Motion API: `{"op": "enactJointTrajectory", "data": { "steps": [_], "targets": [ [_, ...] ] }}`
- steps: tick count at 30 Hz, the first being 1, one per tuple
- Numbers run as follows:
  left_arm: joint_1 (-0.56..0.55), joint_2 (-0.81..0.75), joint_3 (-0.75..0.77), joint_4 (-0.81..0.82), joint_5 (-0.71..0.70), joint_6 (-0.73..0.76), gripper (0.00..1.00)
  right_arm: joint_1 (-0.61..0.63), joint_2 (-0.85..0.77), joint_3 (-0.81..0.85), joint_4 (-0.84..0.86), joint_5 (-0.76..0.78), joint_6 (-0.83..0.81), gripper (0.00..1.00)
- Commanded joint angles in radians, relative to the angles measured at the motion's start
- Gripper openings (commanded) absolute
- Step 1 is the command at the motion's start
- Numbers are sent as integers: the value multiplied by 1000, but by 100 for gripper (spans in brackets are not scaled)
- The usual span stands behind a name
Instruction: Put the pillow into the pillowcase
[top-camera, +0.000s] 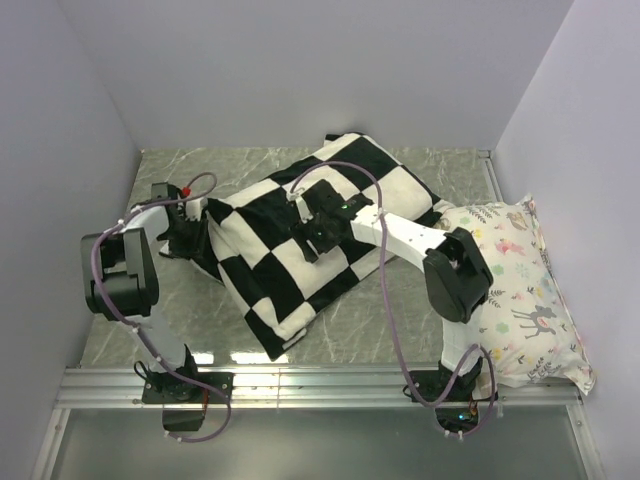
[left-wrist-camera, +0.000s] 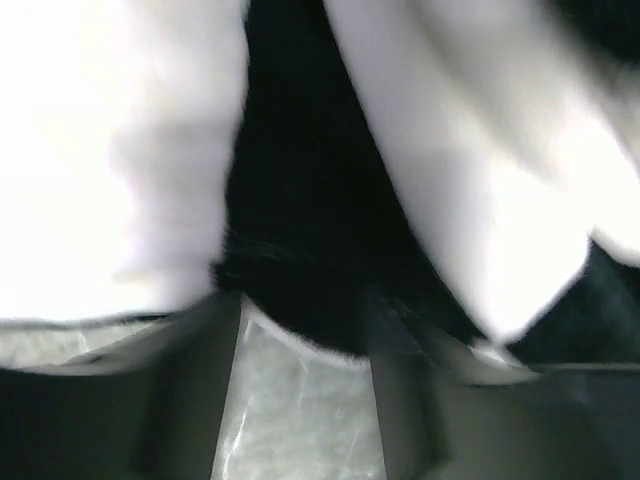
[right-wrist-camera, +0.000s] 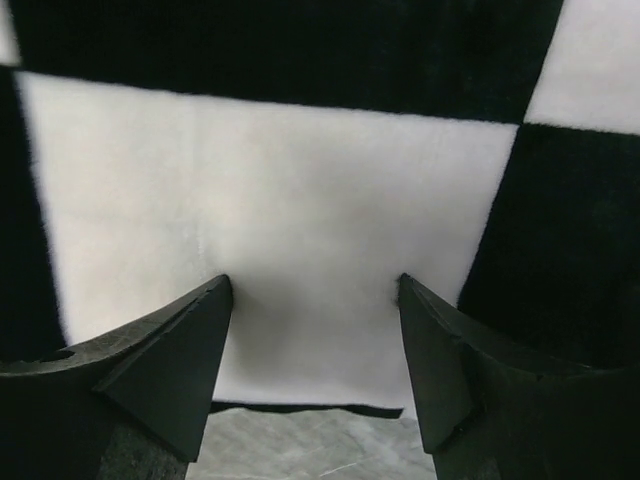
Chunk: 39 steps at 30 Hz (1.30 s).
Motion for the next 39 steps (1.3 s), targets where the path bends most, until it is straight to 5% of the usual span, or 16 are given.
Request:
{"op": "enactJointTrajectory", "data": {
  "steps": [1,4,14,18,21,26,30,34,35,39],
  "targets": [
    [-21,80,51,20,-70,-19,44,-11,40,75,-46,82,-6,74],
    [4,74,70,-83,-124,63,3,-32,60,105,-77,90,-12,74],
    [277,46,280,-292,-401,523,0,-84,101,116,-99,136,-39,72],
    [265,68,419,-443,-221,524,45,-78,49,144,-100,49,-7,72],
    [254,34,436,-476,-38,495,60,-46,-20,188,-74,6,20,72],
    [268,-91,386,-452,332,368,62,95,-72,260,-54,90,8,71],
    [291,-219,248,-341,512,223,64,218,52,433,-132,239,13,85],
    [364,-381,133,-212,609,82,86,276,236,576,-181,377,59,96],
    [379,-407,101,-176,629,52,99,279,257,592,-178,389,63,97],
    [450,-512,53,-113,695,-9,99,313,354,696,-183,470,85,99]
  ]
}}
